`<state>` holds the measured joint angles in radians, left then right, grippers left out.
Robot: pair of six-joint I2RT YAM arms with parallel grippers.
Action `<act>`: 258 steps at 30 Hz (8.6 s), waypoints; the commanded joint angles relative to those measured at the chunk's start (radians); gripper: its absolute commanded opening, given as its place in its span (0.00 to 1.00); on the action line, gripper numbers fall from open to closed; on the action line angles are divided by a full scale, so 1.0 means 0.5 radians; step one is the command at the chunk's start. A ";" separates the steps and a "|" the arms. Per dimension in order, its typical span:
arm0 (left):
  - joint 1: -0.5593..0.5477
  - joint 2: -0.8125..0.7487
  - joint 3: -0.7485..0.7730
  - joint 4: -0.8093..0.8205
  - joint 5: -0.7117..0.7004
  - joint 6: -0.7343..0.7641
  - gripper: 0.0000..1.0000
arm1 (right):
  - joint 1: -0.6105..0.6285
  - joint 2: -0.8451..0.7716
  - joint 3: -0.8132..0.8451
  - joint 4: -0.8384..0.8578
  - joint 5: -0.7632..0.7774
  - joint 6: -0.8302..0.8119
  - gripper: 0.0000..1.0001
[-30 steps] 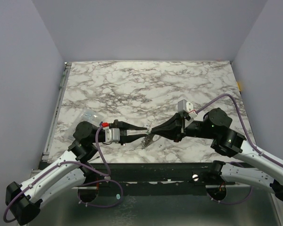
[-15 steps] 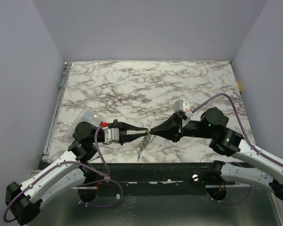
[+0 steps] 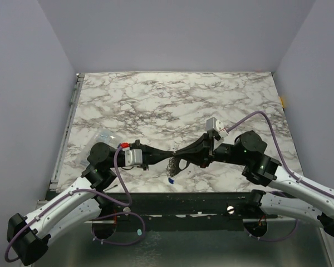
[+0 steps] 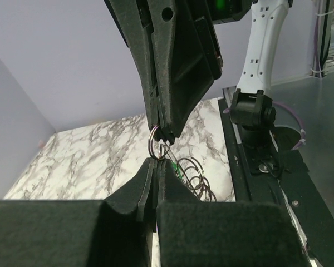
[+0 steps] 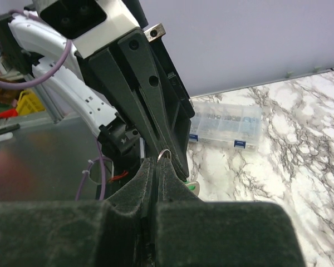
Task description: Put the keys on the keyring
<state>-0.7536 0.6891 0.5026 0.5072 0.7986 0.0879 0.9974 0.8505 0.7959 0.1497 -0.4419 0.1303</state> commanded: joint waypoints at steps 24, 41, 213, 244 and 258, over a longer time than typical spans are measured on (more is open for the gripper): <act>0.001 0.068 -0.001 0.148 -0.394 -0.274 0.03 | -0.001 0.170 -0.258 0.774 0.629 0.275 0.01; 0.017 0.182 0.053 0.190 -0.772 -0.642 0.00 | 0.229 0.484 -0.249 0.876 1.085 -0.038 0.01; -0.079 0.043 -0.168 0.053 -1.568 0.060 0.99 | -0.077 0.439 0.260 -0.442 0.896 0.475 0.01; -0.058 0.055 -0.298 0.551 -0.568 -0.155 0.93 | -0.080 0.578 0.920 -1.260 -0.328 0.667 0.01; -0.067 -0.006 -0.385 0.574 -0.714 0.050 0.06 | -0.080 0.612 1.034 -1.421 -0.423 0.728 0.01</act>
<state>-0.7849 0.7101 0.3428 0.7620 0.4873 0.0483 0.9543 1.1587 1.2613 -0.5152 -0.6106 0.4786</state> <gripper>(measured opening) 0.100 0.051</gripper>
